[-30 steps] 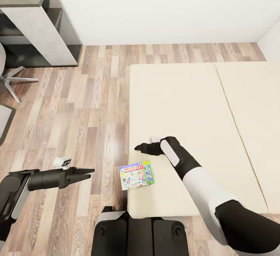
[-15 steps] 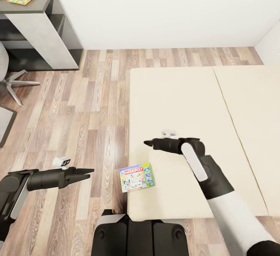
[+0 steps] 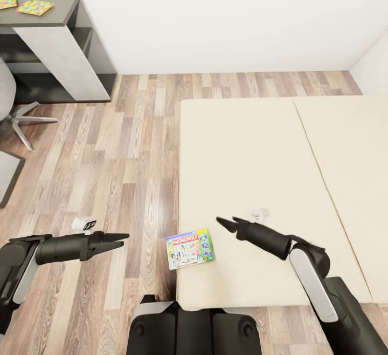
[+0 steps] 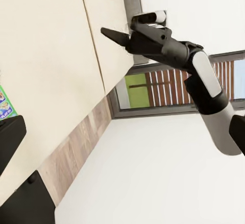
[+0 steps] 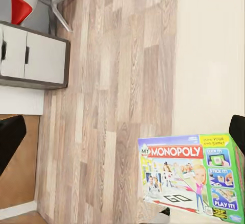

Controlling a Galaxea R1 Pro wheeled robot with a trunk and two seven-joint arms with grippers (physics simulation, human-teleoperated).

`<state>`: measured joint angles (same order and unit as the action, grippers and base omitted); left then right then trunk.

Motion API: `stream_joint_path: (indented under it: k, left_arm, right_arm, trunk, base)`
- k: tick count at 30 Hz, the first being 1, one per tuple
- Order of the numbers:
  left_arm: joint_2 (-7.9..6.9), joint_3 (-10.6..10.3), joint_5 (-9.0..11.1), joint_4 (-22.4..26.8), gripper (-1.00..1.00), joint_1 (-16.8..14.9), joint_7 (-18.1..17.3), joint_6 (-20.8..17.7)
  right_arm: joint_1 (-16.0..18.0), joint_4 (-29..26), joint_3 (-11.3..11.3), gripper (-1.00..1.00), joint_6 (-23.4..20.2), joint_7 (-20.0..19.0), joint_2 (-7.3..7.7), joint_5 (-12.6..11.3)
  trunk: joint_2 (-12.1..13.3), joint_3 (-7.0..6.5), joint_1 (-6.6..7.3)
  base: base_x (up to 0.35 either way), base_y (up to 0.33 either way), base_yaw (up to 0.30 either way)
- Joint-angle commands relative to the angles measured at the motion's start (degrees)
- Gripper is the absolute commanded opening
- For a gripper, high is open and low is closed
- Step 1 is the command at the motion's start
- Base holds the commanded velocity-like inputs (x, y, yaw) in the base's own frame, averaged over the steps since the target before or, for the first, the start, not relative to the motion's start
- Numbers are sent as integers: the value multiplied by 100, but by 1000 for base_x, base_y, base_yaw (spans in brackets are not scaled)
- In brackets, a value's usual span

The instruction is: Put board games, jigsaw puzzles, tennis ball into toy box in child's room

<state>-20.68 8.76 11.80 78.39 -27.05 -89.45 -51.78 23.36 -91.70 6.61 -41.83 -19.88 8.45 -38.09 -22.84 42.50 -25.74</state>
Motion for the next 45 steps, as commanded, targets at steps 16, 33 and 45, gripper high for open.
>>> stream_joint_path:
  k: [16,33,45]
  left_arm:
    - [-3,74,-96,1,100,-2,-20,-59]
    - [8,73,-116,1,100,-2,-20,-60]
    - [11,73,-116,1,100,-2,-20,-58]
  right_arm:
    - [-474,25,-666,100,224,-1066,165,119]
    - [-553,21,-679,100,384,-1072,165,124]
    - [-620,20,-659,100,393,-1058,146,417]
  trunk:
    - [-8,-146,-4]
    - [-8,-307,-4]
    - [-8,-420,-4]
  base:
    - [0,0,0]
    - [0,0,0]
    - [0,0,0]
